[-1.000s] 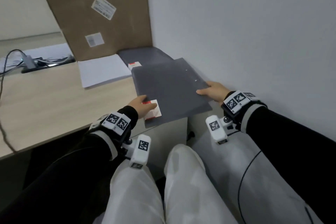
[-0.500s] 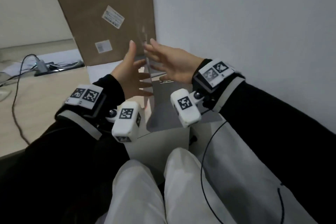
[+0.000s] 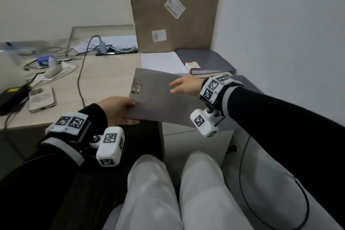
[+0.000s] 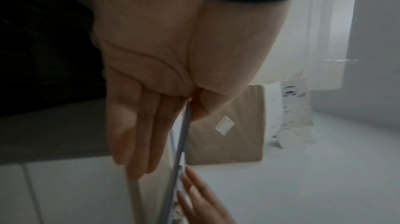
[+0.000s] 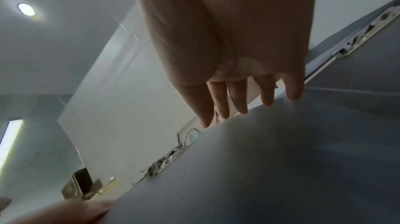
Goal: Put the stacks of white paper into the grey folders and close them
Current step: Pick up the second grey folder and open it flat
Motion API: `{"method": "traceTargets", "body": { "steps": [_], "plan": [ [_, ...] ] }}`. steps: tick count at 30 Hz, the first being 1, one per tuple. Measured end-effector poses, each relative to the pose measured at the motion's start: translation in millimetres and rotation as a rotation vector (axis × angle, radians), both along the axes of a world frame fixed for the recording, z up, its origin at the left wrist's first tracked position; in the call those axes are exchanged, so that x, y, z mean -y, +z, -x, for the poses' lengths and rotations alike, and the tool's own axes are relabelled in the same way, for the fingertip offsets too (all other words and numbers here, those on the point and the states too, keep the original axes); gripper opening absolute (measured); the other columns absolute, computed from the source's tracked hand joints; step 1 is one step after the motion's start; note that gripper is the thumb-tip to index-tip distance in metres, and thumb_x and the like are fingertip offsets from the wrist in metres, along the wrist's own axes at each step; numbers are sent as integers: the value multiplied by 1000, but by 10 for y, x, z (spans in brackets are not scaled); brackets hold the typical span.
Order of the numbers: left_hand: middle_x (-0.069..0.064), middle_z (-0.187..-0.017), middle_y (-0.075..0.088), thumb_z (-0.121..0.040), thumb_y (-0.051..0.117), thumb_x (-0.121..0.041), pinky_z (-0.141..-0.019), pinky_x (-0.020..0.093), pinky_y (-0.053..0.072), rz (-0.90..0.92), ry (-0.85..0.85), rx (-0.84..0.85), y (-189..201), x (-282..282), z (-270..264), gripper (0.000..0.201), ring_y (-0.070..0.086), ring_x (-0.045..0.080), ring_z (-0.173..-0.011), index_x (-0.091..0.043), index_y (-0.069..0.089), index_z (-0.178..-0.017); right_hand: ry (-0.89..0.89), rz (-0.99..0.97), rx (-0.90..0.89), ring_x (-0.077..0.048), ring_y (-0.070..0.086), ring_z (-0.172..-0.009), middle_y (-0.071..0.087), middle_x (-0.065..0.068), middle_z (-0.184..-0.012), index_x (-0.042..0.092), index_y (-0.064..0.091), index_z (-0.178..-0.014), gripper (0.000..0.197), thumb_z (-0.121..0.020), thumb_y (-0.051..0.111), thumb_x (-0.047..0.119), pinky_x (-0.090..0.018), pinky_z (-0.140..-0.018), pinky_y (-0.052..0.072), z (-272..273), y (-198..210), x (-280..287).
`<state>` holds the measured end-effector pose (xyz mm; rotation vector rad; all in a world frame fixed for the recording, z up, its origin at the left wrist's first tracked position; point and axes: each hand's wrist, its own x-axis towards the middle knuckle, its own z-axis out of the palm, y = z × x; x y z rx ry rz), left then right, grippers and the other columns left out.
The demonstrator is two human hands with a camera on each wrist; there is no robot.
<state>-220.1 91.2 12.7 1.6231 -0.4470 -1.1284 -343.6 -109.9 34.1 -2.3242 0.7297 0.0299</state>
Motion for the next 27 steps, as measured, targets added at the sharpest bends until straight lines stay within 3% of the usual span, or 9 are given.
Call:
{"method": "traceTargets", "body": {
  "steps": [2, 4, 6, 8, 10, 15, 19, 22, 27],
  "plan": [
    [9, -81, 60, -96, 41, -10, -47, 21, 56, -110, 39, 111, -170, -57, -16, 15, 67, 16, -55, -10, 55, -99, 35, 69, -70, -18, 42, -136, 46, -5, -146, 10, 45, -141, 56, -90, 61, 25, -24, -113, 27, -188, -96, -22],
    [9, -79, 60, -92, 50, -5, -54, 20, 52, -183, 108, 317, -265, -75, -107, 17, 63, 15, -63, -9, 58, -106, 72, 147, -117, -19, 36, -140, 39, -3, -151, 12, 38, -145, 63, -89, 61, 30, -26, -114, 23, -353, -142, -64],
    [13, -98, 68, -88, 55, -7, -73, 27, 50, -238, 210, 610, -261, -70, -257, 28, 66, 23, -89, -9, 61, -116, 121, 236, -212, -25, 20, -147, 23, -3, -159, 18, 25, -150, 75, -89, 57, 46, -35, -118, 14, -478, -210, -75],
    [12, -114, 67, -86, 55, -8, -81, 29, 46, -206, 258, 798, -179, -53, -328, 32, 62, 25, -99, -8, 62, -118, 186, 316, -372, -34, 1, -149, 1, -1, -162, 32, 8, -153, 91, -81, 51, 67, -48, -118, 1, -533, -339, -77],
    [9, -119, 65, -86, 57, -8, -81, 25, 42, -155, 206, 832, -158, -3, -367, 34, 59, 18, -98, -8, 60, -121, 248, 345, -476, -38, -9, -147, -10, 1, -162, 40, -4, -150, 100, -74, 50, 76, -54, -116, -3, -526, -487, -81],
    [3, -142, 49, -82, 69, -14, -107, 28, 34, -196, -49, 749, -283, 101, -456, 62, 43, 19, -134, -15, 45, -139, 311, 329, -492, -37, -11, -147, -13, 3, -161, 41, -8, -149, 101, -74, 53, 73, -52, -117, -3, -469, -502, 3],
    [7, -144, 45, -81, 71, -18, -101, 20, 24, -290, -194, 795, -314, 162, -482, 76, 36, 17, -138, -23, 32, -146, 328, 339, -489, -37, -11, -147, -12, 3, -161, 42, -8, -149, 102, -73, 55, 72, -52, -119, -2, -441, -534, 35],
    [2, -150, 39, -80, 71, -22, -109, 22, 22, -383, -291, 867, -314, 213, -516, 82, 32, 17, -140, -25, 26, -149, 324, 332, -473, -38, -11, -147, -12, 3, -161, 42, -7, -149, 103, -73, 56, 71, -53, -119, -2, -445, -549, 25],
    [3, -146, 43, -78, 74, -22, -108, 21, 25, -397, -264, 948, -375, 324, -513, 84, 38, 17, -137, -23, 28, -148, 300, 333, -464, -37, -11, -147, -11, 4, -161, 42, -6, -149, 102, -73, 55, 72, -53, -118, -2, -430, -539, 33]
  ]
}}
